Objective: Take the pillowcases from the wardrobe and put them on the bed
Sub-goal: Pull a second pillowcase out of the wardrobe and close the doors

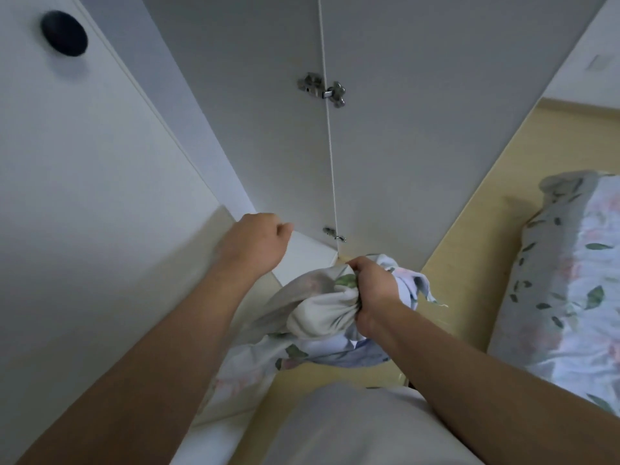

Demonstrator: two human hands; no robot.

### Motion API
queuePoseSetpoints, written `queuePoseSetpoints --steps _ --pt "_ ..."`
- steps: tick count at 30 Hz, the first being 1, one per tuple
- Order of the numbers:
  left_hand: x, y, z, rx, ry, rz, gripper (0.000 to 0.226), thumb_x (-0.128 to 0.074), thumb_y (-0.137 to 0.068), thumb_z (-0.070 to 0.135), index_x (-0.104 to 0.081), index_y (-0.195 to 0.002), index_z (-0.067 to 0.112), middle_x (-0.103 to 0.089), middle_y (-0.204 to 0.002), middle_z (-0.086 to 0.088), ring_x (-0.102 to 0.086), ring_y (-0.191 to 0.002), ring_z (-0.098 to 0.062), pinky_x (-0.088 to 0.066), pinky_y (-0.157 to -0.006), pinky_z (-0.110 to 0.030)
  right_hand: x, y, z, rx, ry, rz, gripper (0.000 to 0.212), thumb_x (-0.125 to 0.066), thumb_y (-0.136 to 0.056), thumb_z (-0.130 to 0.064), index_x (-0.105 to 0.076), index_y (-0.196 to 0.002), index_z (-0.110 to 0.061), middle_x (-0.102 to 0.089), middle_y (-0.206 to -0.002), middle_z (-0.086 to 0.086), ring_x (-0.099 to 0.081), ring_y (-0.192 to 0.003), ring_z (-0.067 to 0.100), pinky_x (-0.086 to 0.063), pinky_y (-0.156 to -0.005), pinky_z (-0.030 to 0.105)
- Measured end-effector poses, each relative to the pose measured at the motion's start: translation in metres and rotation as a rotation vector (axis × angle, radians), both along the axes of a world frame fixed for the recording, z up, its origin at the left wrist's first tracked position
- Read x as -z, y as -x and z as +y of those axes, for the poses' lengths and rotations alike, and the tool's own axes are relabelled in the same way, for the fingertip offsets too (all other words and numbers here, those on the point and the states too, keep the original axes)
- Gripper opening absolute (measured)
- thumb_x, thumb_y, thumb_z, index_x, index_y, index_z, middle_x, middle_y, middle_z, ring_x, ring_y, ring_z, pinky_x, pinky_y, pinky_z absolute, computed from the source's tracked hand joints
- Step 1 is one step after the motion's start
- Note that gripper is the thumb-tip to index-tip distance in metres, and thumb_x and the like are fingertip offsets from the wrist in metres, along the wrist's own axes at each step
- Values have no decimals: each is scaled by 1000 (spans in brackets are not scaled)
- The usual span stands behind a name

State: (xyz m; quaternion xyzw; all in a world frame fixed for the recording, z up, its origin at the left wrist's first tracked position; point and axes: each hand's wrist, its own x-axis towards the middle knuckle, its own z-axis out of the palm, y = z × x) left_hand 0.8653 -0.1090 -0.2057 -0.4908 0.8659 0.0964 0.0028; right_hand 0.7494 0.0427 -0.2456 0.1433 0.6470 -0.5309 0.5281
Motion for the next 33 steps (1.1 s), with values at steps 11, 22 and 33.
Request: queuePoseSetpoints --steps 11,22,33 --pt "-44 200 105 970 44 123 53 -51 -101 31 -40 -149 13 -49 -151 -10 -44 -139 -27 -35 -113 -39 -14 80 77 294 130 14 30 -64 -85 -13 -66 -55 -11 -70 -58 10 -66 -49 26 -58 -58 33" --pt "-106 393 138 1056 983 -497 60 -37 -93 19 -39 -151 1 -28 -162 -21 -18 -153 -36 -5 -125 -52 -22 127 153 372 199 85 48 -75 -59 -26 -75 -95 4 -77 -103 25 -75 -97 42 -56 -95 61" --pt "-92 396 116 891 1146 -787 49 -39 -95 34 -58 -138 19 -53 -144 -12 -42 -136 -34 -14 -121 -60 -15 135 198 465 184 112 33 -73 -58 -30 -74 -84 -8 -74 -84 15 -75 -88 36 -57 -96 57"
